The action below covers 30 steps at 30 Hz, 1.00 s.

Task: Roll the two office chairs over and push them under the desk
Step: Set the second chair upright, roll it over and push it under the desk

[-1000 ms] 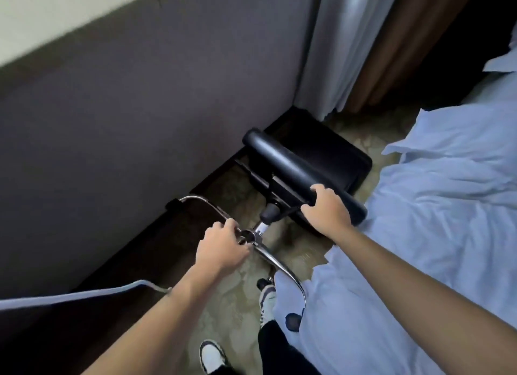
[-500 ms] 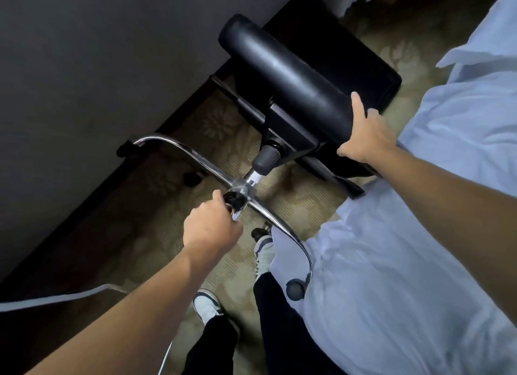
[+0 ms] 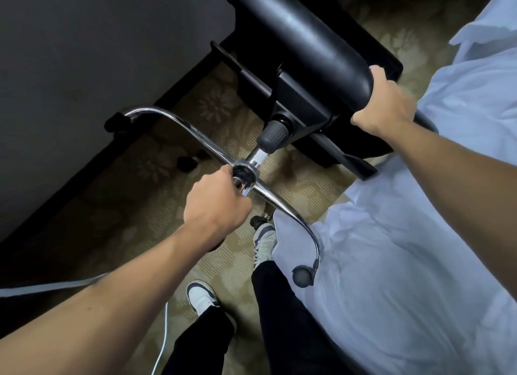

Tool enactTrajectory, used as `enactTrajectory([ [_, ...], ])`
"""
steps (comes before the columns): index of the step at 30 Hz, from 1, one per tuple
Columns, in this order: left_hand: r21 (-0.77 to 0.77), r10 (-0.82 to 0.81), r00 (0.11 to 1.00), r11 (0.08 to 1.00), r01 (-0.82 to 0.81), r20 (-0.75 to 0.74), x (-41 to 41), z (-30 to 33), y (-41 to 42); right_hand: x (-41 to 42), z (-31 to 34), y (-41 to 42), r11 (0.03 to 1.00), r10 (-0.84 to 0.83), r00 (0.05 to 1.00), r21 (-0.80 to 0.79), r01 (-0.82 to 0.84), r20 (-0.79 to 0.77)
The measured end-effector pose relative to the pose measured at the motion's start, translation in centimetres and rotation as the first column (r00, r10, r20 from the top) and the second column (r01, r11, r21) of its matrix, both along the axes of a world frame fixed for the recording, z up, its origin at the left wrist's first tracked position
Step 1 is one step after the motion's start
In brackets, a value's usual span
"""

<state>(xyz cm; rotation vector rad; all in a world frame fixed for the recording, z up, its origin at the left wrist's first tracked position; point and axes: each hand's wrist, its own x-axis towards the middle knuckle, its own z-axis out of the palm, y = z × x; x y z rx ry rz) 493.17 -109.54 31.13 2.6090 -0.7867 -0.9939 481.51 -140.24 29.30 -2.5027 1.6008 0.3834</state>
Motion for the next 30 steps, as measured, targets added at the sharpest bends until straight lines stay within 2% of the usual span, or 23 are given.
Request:
enactTrajectory([
  [13, -0.078, 0.026, 0.999, 0.997, -0.023, 0.029, -0.5, -0.2, 8.0, 2.5, 3.3, 7.4, 0.980, 0.084, 0.995, -0.177, -0.091, -0.044],
  [22, -0.166, 0.060, 0.998, 0.984, -0.062, -0.015, -1.1, -1.1, 15.8, 1.2, 5.2, 15.8, 0.967, 0.056, 0.998, -0.249, -0.056, -0.007],
  [30, -0.176, 0.089, 0.996, 0.981, -0.083, 0.026, -2.7, -2.6, 23.2, -0.7, 6.4, 24.0, 0.940, 0.069, 0.998, -0.335, -0.062, 0.010],
])
